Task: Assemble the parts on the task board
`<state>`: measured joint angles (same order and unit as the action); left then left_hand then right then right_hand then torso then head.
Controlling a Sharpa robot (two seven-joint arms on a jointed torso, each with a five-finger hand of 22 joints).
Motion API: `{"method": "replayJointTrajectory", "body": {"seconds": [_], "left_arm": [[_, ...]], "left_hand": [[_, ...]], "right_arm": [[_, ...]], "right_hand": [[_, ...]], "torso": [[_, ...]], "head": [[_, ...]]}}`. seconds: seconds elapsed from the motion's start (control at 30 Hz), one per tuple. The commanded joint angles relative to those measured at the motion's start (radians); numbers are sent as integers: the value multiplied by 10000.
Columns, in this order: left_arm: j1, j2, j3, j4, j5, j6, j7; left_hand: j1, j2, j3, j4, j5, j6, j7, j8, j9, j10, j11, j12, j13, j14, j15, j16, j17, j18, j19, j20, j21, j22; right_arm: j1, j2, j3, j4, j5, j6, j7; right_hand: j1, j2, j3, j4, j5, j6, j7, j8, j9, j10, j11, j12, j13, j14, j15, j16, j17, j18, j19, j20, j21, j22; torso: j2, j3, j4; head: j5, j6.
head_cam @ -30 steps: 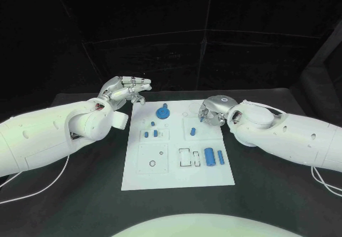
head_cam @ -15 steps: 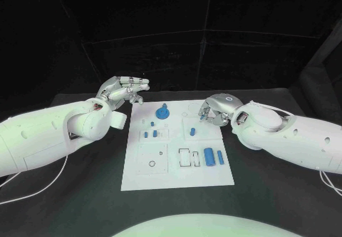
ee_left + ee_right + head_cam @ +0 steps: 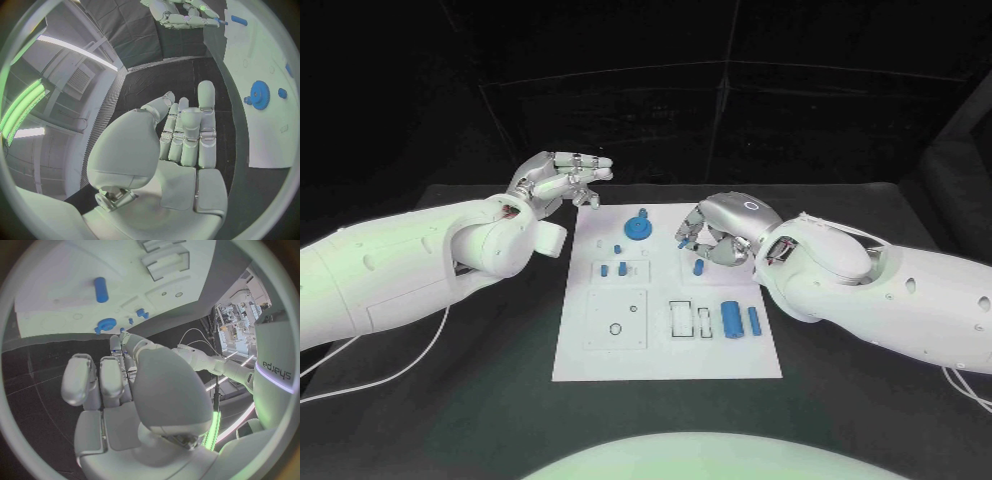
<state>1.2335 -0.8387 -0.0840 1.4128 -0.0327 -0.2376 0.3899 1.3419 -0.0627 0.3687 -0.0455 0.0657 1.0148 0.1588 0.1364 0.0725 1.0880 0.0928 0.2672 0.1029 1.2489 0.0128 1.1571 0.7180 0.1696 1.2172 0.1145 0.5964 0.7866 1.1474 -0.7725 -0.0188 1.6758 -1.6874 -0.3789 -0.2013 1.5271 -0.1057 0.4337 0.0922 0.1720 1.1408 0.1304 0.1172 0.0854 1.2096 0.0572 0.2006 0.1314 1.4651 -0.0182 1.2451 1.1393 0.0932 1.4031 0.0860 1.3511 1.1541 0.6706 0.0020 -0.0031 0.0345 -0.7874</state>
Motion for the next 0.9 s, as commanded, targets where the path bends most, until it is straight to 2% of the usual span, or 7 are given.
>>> {"method": "replayJointTrajectory", "body": {"seconds": [0.03, 0.13, 0.33, 0.5, 0.6, 0.7, 0.9], "left_arm": [[17, 43, 9, -8, 42, 88, 105], [18, 76, 9, -14, 42, 93, 107], [18, 153, 9, -19, 42, 99, 103], [19, 204, 9, -22, 42, 110, 100], [20, 224, 9, -32, 42, 110, 98], [20, 248, 9, -40, 42, 116, 96], [20, 293, 9, -59, 42, 128, 84]], "left_hand": [[-57, -22, 24, -28, -34, 31, 2, 65, -19, 10, -7, 38, 11, -62, -12, -59, -32, 137, -63, -20, -43, -17], [-57, -22, 24, -28, -34, 31, 2, 65, -19, 10, -7, 38, 11, -62, -12, -59, -32, 137, -63, -20, -43, -17], [-57, -22, 24, -28, -34, 31, 2, 65, -19, 10, -7, 38, 11, -62, -12, -59, -32, 137, -63, -20, -43, -17], [-66, -25, 18, -24, -36, 31, 5, 66, -19, 5, -3, 44, 11, -70, -10, -67, -49, 136, -63, -20, -48, -20], [-66, -25, 18, -24, -36, 31, 5, 66, -19, 5, -3, 44, 11, -70, -10, -67, -49, 136, -63, -20, -48, -20], [-66, -25, 18, -24, -36, 31, 5, 66, -19, 5, -3, 44, 11, -70, -10, -67, -49, 136, -63, -20, -48, -20], [-66, -25, 18, -24, -36, 31, 5, 66, -19, 5, -3, 44, 11, -70, -10, -67, -49, 136, -63, -20, -48, -20]], "right_arm": [[17, 257, -2, 60, 211, 33, 118], [10, 554, -34, 19, 236, 210, 156], [-109, 1181, -262, -226, 110, 789, 231], [-268, 1468, -340, -421, -9, 1138, 244], [-332, 1594, -492, -512, -54, 1294, 252], [-384, 1716, -579, -621, -88, 1411, 256], [-480, 1858, -636, -736, -153, 1528, 265]], "right_hand": [[-89, 3, 19, -38, -16, 31, 7, 52, 14, 51, -3, -48, -17, 361, -73, 3, -14, -111, 48, -43, 27, -13], [-103, 3, 27, -45, -16, 28, 11, 45, 12, 49, 1, -59, -21, 359, -73, -3, -28, -109, 42, -45, 20, -27], [-115, 3, 37, -56, -16, 22, 14, 37, 9, 47, 3, -72, -26, 358, -72, -3, -32, -107, 37, -47, 16, -35], [-139, -5, 48, -76, -17, 9, 20, 21, 4, 39, 9, -94, -34, 356, -70, -6, -44, -106, 32, -50, 12, -42], [-148, -9, 49, -80, -19, 6, 22, 17, 2, 36, 11, -101, -36, 356, -68, -7, -47, -106, 31, -50, 13, -42], [-148, -9, 49, -80, -19, 6, 22, 17, 2, 36, 11, -101, -36, 356, -68, -7, -47, -106, 31, -50, 13, -42], [-161, -13, 51, -87, -21, 3, 25, 11, 1, 34, 13, -110, -40, 356, -67, -2, -43, -106, 29, -51, 11, -44]], "torso": [[9, -10, 7], [11, -7, 9], [7, -1, -3], [9, 5, 16], [10, 9, -2], [17, 13, -8], [13, 19, -2]], "head": [[248, -75], [390, -122], [716, -266], [862, -344], [957, -380], [1035, -430], [1119, -499]]}}
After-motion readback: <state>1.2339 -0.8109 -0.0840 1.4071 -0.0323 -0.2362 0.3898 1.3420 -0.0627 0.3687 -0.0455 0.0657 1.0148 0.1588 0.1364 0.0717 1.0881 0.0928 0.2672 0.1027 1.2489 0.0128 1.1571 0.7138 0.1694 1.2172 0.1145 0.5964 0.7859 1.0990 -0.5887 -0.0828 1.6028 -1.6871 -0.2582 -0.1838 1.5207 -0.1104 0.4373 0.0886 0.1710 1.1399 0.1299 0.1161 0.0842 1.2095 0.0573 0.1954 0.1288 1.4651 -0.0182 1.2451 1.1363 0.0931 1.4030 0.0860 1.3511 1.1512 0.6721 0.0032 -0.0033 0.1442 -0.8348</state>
